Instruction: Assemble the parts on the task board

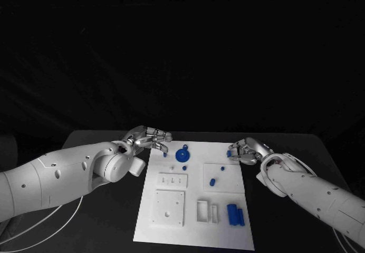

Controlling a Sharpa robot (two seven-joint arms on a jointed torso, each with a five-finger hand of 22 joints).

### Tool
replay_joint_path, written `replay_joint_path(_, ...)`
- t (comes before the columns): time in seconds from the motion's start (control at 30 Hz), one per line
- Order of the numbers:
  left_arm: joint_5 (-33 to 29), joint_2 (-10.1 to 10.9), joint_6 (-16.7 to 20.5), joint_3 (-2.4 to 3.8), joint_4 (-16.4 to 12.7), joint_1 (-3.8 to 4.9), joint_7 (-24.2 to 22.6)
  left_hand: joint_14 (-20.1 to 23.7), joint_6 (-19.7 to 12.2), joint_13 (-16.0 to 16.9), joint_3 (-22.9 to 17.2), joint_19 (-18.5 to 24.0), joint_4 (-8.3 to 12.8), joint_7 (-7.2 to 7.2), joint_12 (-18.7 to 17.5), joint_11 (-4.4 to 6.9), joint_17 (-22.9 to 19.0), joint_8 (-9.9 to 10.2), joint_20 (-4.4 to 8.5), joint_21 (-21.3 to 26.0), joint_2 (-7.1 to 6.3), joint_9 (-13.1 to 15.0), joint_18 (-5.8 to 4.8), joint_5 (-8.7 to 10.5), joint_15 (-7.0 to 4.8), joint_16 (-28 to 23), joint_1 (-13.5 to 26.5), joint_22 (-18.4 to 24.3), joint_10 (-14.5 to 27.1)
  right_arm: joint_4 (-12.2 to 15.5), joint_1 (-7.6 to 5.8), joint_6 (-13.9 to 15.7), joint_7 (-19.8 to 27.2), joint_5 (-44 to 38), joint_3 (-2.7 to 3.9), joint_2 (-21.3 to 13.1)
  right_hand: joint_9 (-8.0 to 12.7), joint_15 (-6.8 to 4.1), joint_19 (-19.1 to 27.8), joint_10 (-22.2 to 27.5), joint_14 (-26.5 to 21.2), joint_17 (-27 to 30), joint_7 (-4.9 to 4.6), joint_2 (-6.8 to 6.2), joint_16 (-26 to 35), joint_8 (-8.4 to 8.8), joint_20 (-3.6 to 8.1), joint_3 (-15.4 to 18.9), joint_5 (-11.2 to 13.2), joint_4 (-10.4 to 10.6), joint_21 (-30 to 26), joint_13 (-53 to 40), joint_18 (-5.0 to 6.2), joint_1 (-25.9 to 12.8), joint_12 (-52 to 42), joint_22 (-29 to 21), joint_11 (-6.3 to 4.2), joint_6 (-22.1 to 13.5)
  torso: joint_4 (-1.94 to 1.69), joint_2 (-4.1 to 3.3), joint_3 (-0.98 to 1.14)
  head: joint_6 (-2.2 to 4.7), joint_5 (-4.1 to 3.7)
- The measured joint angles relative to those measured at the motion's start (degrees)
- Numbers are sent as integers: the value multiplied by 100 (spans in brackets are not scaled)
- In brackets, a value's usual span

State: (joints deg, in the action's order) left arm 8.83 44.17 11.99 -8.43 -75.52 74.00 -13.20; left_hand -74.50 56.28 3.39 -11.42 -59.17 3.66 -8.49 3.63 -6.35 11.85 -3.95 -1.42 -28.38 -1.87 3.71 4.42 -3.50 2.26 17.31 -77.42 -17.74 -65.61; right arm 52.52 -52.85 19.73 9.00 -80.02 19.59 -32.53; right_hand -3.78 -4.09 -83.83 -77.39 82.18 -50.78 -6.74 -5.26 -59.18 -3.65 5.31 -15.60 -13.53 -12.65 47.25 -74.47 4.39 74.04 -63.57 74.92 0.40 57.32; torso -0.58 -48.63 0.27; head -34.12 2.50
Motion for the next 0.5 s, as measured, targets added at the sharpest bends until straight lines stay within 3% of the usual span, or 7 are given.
replay_joint_path(0.5,11,-2,1,0,0,0,11,0,0,0,0,0,0,0,0,0,0,0,0,0,0,0,1,0,0,0,0,1,0,-6,-16,-36,-9,-16,-1,27,0,0,0,0,0,-7,11,24,0,0,0,-26,0,26,0,-10,0,-24,0,0,0,80,-4,-4,-5,-10,1)
